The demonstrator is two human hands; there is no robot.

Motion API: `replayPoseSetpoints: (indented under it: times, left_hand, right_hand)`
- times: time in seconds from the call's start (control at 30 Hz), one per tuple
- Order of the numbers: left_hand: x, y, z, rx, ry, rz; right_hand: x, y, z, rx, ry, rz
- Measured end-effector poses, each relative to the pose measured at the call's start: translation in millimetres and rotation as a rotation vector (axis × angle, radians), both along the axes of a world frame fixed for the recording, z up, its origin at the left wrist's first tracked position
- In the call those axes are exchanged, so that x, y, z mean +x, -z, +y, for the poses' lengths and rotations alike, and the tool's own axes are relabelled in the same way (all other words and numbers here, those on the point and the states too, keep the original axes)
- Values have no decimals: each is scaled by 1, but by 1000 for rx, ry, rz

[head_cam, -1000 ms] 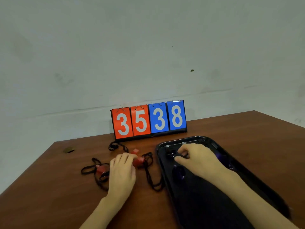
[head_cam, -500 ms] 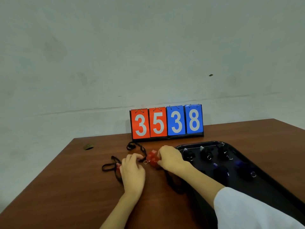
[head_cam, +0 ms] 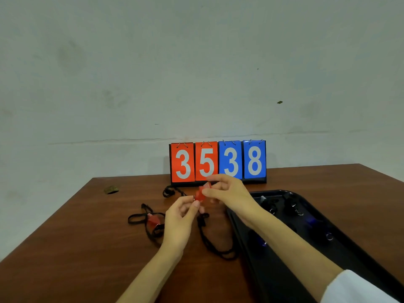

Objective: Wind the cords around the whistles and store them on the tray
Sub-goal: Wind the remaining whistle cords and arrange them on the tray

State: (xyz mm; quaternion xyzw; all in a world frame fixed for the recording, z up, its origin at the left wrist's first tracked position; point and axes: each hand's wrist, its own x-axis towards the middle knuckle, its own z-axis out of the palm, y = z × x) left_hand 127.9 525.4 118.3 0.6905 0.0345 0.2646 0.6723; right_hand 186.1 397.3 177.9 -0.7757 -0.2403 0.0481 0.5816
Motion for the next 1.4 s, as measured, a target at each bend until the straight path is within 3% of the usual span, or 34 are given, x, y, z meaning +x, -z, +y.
replayPoseSetpoints:
  times: [0.13,0.33,0.73,0.83,0.93,1.1,1.2,1.3,1.4]
  left_hand:
    - [-6,-10,-8,8,-3,-69]
    - [-10,-18,-6,30,87,-85]
    - [-11,-17,-11,393,39,-40]
    - [-11,-21,-8,336,123,-6]
    - [-7,-20,2,201,81,111]
    - [-1,-16,23,-72,52,323]
    - [0,-9,37,-151,32,340]
    - [2,-5,34,139,-54,392]
    - [-2,-3,20,513,68,370]
  right_hand:
    - [-14,16,1,186,-156,258]
    - [-19,13,9,317,-91,195]
    - [-26,1,11,21,-38,-86]
    - [-23,-12,5,283,11,89]
    - [-20,-40,-9,584,-76,299]
    - [-14,-64,-25,225,195,36]
    - [-6,-67,-40,190,336,-85]
    - [-4,-66,-52,168,406,-121]
    - [-7,-63,-53,230,316,-49]
